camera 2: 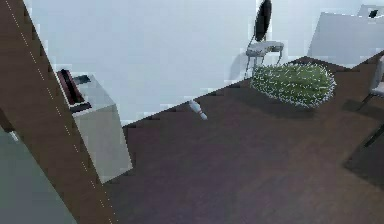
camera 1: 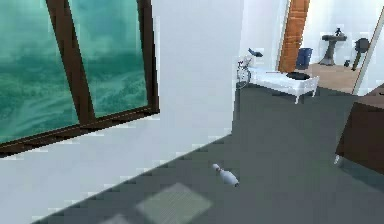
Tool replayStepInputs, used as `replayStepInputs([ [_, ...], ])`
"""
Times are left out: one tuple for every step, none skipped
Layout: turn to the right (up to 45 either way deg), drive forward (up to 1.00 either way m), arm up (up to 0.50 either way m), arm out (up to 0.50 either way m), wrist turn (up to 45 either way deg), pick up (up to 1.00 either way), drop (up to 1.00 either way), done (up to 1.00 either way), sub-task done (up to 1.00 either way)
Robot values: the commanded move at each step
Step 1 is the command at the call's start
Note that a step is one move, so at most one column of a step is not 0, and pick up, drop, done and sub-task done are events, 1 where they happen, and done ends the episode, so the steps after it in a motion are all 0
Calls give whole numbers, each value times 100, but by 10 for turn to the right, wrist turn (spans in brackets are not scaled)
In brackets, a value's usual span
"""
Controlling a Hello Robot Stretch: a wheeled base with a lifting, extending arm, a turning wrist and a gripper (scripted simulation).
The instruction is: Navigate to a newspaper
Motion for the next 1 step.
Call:
replayStepInputs([
  [60, 0, 0, 0, 0, 0, 0, 0, 0],
])
